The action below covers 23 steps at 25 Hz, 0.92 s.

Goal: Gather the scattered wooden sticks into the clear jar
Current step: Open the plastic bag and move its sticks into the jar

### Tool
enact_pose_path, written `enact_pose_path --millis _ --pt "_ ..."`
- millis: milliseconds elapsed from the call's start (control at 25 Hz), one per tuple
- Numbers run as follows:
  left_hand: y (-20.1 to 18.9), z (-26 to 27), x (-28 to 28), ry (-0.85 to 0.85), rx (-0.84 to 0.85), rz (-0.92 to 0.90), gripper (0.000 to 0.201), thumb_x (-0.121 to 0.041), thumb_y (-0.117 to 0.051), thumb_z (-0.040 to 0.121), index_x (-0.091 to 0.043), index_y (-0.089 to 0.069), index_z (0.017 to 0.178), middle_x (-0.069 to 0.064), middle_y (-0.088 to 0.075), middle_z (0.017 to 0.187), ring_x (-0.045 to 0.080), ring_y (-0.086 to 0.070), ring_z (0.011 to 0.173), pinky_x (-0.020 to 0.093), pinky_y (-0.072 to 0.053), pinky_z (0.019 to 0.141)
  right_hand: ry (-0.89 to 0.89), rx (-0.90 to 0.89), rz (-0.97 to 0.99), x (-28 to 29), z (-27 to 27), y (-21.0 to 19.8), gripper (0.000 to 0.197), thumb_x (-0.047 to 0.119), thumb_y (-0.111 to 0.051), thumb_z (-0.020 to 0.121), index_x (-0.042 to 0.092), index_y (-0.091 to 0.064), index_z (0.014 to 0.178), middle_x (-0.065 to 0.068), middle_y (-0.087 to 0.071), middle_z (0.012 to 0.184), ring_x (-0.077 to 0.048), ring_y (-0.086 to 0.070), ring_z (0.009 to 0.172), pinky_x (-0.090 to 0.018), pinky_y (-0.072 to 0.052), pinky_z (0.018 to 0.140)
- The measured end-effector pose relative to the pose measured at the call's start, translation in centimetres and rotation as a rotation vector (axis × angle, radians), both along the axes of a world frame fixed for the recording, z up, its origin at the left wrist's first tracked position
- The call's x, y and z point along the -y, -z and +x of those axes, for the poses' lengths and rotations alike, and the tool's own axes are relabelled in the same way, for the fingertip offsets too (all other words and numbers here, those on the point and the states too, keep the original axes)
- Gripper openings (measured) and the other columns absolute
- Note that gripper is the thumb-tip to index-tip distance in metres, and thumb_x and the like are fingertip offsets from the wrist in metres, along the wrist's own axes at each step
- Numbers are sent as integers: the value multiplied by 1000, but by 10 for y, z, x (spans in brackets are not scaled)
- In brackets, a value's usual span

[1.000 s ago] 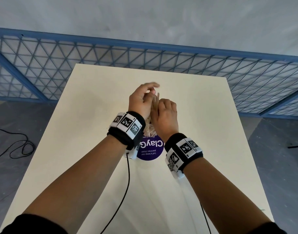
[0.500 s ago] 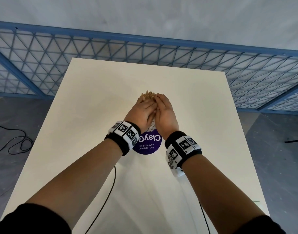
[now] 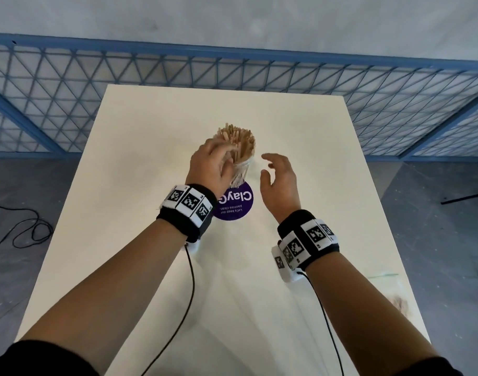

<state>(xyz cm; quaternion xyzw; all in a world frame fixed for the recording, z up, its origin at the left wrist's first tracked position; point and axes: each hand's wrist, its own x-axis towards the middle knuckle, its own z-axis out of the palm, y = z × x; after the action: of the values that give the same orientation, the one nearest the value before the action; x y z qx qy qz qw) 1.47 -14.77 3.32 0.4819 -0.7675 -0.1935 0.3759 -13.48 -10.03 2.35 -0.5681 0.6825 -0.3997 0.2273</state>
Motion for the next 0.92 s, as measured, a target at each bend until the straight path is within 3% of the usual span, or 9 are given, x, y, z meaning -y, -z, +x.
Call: enact_pose_path --millis 80,200,320,400,560,680,800,920 --pt "-2 -3 -25 -25 -150 272 23 -5 -52 86 -7 -67 104 9 -66 103 16 -60 89 17 -48 80 -9 1 138 -31 -4 5 34 3 -47 89 9 -54 122 -8 -52 128 -20 -55 105 -17 -37 78" --pt "1 -12 -65 28 -173 539 21 -6 -52 91 -8 -67 105 -3 -62 94 9 -55 84 4 -43 70 -7 21 252 -78 -16 9 34 4 -48 90 11 -54 123 -7 -55 125 -17 -54 96 -16 -36 78" --pt "9 -30 -110 150 -94 634 19 -7 -52 91 -8 -67 102 0 -62 90 9 -53 71 15 -42 70 80 41 311 -127 -36 12 33 5 -50 89 10 -55 121 -8 -55 124 -16 -52 93 -21 -38 82" --pt "14 -46 -139 202 13 675 20 -9 -51 91 -11 -68 103 3 -66 97 12 -53 70 17 -42 71 136 19 348 -154 -54 17 32 6 -51 89 10 -56 120 -9 -55 125 -20 -54 95 -23 -39 83" --pt "26 -93 -180 288 206 774 26 -13 -50 91 -14 -64 113 7 -62 117 23 -59 100 18 -39 83 210 -89 438 -195 -102 28 32 7 -51 88 9 -57 120 -13 -55 124 -26 -56 96 -27 -41 87" --pt "37 -135 -204 340 352 849 35 -16 -50 91 -15 -54 126 10 -52 130 25 -52 117 25 -39 97 315 -183 540 -229 -139 37 34 8 -48 87 11 -56 120 -14 -51 129 -34 -52 112 -39 -42 96" --pt "51 -169 -219 349 443 909 48 -23 -52 91 -16 -40 137 11 -43 140 26 -43 129 29 -34 105 447 -282 772 -261 -164 47 48 2 -44 83 15 -45 130 -12 -36 141 -37 -36 127 -47 -34 104" --pt "62 -197 -229 320 444 938 62 -25 -54 90 -13 -27 145 11 -34 148 26 -39 134 28 -30 108 503 -262 892 -283 -174 54 60 4 -46 82 16 -28 138 -16 -32 143 -39 -31 129 -52 -30 106"
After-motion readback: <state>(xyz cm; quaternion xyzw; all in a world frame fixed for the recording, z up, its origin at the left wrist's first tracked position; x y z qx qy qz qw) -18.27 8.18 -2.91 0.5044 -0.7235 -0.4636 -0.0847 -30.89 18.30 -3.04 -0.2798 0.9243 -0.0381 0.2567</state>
